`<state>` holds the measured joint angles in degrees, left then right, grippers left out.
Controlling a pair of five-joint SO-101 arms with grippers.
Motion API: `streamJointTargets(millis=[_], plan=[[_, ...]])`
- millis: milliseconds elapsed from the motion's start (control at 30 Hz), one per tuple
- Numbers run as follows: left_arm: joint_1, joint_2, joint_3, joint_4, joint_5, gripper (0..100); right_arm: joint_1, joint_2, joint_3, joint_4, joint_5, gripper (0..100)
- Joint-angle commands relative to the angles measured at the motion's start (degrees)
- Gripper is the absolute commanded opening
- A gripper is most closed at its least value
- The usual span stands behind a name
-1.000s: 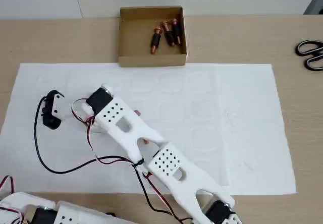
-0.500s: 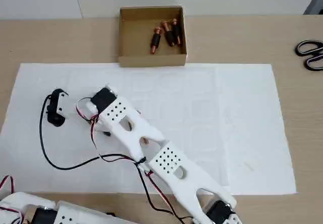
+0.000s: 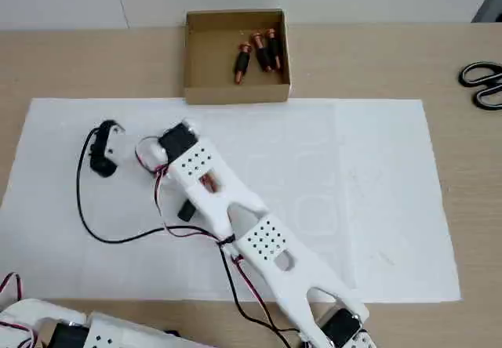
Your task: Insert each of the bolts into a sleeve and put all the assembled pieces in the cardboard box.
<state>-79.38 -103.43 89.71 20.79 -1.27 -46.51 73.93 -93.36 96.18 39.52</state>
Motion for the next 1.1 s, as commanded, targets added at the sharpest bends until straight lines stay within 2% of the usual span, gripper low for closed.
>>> streamJointTargets(millis=[0, 100, 167, 333, 433, 567, 733, 900, 1067], plan=[[3.3, -0.8, -0.6, -1.2, 0.3, 1, 2.8, -12.0, -2.8, 0.4, -4.0, 0.4], [8.2, -0.8, -1.6, -0.1, 0.4, 1, 5.5, -18.4, -2.2, 0.7, -6.8, 0.4], [13.2, -0.7, -3.5, 4.0, 0.4, 1, 7.8, -22.4, 0.2, 0.7, -7.7, 0.5], [30.2, -0.6, -14.8, 25.4, 0.4, 1, 12.0, -32.8, 15.2, 1.4, -8.1, 0.6], [40.7, -0.6, -19.9, 33.1, 0.4, 1, 13.6, -41.3, 29.2, 1.3, -8.1, 0.5], [49.8, -0.5, -21.5, 35.9, 2.2, 1, 15.9, -53.7, 44.7, 0.9, -11.0, 0.5], [56.3, 1.9, -20.9, 38.9, 2.8, 1, 20.6, -66.5, 52.0, 0.9, -17.6, 0.4], [61.0, 10.0, -21.1, 40.6, 2.8, 1, 23.2, -77.8, 57.3, 0.9, -20.8, 0.4], [67.9, 22.4, -27.6, 40.6, 5.4, 1, 23.3, -89.4, 68.5, 0.9, -26.0, 0.4]])
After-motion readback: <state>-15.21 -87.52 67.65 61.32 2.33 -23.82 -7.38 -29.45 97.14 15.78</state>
